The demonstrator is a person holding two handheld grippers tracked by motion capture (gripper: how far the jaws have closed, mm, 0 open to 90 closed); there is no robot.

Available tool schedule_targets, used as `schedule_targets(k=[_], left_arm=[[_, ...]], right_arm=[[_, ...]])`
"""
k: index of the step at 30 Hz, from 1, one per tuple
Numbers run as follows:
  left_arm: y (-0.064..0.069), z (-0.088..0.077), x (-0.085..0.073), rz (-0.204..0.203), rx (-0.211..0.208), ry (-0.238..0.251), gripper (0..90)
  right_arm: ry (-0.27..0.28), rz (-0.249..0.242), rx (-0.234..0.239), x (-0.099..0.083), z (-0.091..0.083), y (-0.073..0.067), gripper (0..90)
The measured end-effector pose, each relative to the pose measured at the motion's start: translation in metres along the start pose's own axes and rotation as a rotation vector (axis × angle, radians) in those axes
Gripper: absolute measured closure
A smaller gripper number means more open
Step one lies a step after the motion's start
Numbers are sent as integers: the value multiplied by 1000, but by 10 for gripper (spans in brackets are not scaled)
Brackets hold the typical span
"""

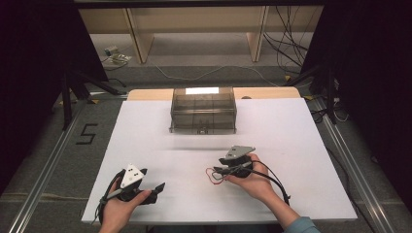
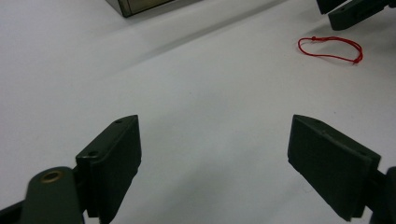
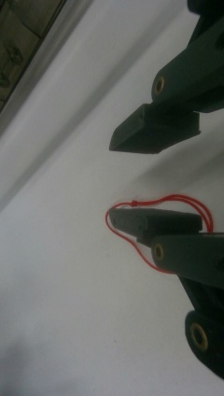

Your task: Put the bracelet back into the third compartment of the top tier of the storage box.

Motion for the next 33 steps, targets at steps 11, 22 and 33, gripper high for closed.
schedule_targets(k=[11,22,33], left_arm=[[0,1,-1,1,-3,-5,179],[0,2,-2,-2,-2,-7,178],[-1,1,-2,0,1,-4,173]], right_arm=[[-39,-32,30,4,15,-5,698],[-40,-27,45,4,24,-6,820],[-34,-14,45,4,23,-6,875]])
Point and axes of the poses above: each handheld gripper's, and its own axes: z roughly forward along the jaws, x roughly out of its top, y roughly to its right, the point moved 6 cm from there along z, roughly forward along the jaws, and after that the axes turned 8 degrees about -z, right-handed, at the moved point
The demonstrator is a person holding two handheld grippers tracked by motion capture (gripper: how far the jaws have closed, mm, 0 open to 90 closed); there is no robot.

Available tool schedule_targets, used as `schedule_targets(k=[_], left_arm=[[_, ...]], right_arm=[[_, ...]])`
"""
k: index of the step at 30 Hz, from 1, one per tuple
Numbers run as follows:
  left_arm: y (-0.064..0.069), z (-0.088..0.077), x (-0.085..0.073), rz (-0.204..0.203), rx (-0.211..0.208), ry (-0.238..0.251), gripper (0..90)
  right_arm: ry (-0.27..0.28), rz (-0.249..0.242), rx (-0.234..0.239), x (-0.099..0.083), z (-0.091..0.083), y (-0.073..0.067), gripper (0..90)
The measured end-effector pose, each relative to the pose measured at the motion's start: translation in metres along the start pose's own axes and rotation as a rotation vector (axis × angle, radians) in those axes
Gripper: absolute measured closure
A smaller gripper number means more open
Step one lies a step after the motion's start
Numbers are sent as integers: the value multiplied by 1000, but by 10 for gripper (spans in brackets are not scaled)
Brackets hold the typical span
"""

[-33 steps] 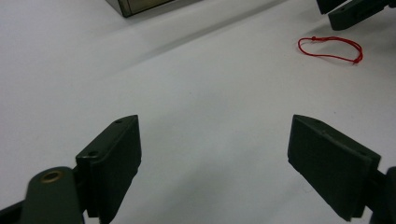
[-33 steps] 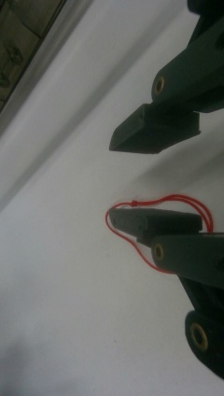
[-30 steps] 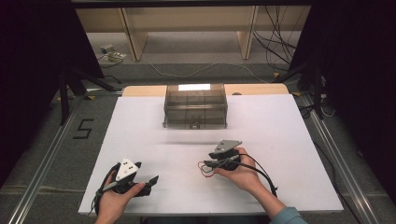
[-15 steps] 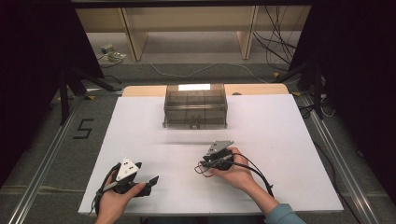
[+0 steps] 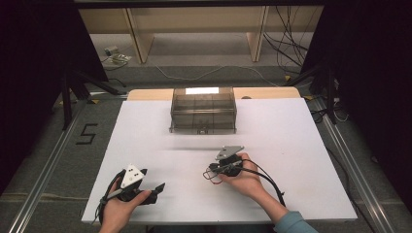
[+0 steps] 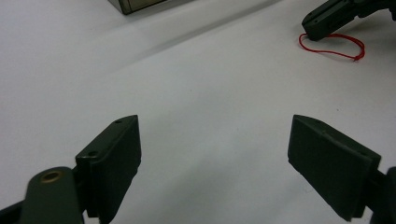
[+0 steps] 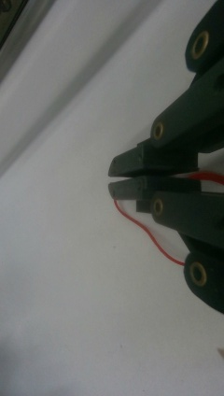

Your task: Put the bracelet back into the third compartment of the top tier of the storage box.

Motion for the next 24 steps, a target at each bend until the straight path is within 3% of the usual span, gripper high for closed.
schedule_targets(k=[24], left_arm=[[0,0,0,2,0,1,173]], right_arm=[[91,42,-48,13,-27,10,878]])
Point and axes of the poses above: each handheld gripper's, and its own axes: z roughly forward along the jaws, x roughly out of its top, y roughly to its right, the point moved 6 cm from there along z, roughly forward along the jaws, and after that the axes turned 8 degrees about -z, right-handed, at the moved point
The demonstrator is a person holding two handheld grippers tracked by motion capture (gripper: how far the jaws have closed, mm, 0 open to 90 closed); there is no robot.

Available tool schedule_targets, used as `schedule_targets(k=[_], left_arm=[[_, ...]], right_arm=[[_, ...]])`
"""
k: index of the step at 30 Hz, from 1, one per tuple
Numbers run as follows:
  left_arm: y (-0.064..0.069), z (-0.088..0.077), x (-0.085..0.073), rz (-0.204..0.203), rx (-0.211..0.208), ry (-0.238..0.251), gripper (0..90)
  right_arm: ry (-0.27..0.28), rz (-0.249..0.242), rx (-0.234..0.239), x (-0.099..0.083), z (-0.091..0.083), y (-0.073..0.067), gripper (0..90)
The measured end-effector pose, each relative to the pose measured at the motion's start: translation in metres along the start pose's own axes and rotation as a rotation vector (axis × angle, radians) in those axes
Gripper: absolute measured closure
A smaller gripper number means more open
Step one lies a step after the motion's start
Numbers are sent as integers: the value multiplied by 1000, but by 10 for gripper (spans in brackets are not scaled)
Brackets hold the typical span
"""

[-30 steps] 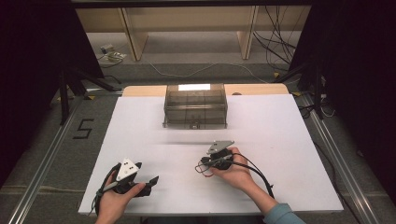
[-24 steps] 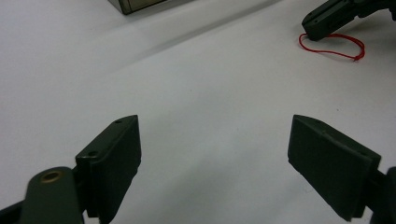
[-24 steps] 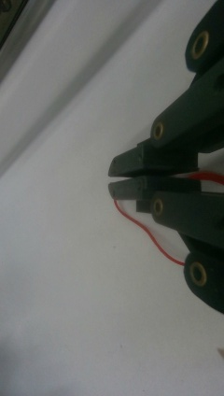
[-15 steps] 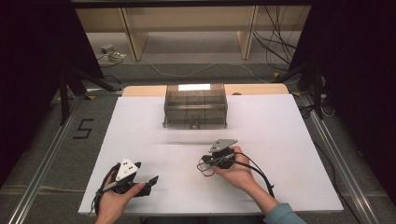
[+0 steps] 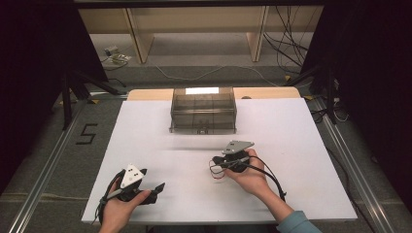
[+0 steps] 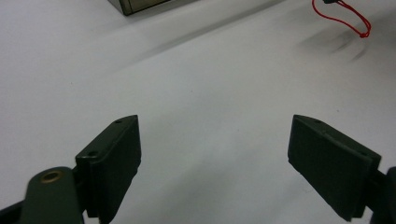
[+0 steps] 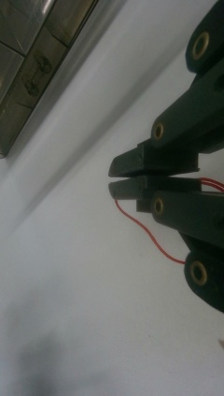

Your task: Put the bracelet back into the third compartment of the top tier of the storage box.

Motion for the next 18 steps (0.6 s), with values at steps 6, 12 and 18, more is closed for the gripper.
schedule_targets(k=[6,12,18], left_arm=[[0,0,0,-1,0,1,173],[0,0,0,-6,5,1,173],[0,0,0,-2,7,4,174]], right_arm=[[14,2,-11,4,-4,1,878],[27,5,-21,7,-8,4,878],[41,13,-35,10,-13,8,878]])
Point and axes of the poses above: each handheld gripper's, and its own axes: z roughly forward along the jaws, x roughly out of its top, y roughly to its right, the point moved 6 cm from there along z, roughly forward along the jaws, and after that the axes turned 8 degrees about -z, right-handed, at the moved point
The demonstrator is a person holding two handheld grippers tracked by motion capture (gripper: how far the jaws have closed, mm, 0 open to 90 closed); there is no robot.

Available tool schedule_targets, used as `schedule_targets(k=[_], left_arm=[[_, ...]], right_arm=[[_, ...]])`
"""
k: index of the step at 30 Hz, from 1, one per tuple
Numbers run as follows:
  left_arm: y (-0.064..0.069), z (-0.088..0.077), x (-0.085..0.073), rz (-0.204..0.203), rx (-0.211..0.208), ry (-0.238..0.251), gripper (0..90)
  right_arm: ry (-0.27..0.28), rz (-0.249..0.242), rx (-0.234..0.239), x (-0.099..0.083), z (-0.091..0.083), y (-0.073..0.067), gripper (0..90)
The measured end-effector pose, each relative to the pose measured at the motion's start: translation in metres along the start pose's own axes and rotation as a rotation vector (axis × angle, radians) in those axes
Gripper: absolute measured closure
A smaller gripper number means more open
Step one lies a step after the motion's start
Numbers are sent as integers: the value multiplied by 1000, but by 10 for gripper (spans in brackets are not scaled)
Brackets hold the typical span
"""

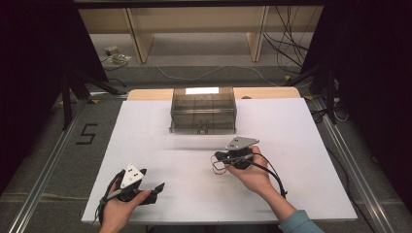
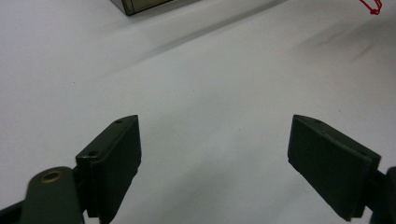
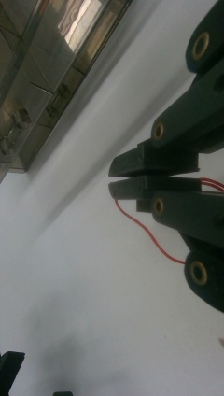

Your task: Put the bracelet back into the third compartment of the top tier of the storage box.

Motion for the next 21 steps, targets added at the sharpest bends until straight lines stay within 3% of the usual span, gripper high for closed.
schedule_targets(k=[21], left_arm=[[0,1,0,-1,0,0,171]], right_arm=[[60,1,-32,21,-14,12,878]])
Point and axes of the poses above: each handheld gripper's, and its own axes: z roughly forward along the jaws, x roughly out of its top, y roughly to its right, the point moved 6 cm from there along z, roughly forward along the jaws, and after that the axes turned 8 degrees about -z, right-handed, at the moved point
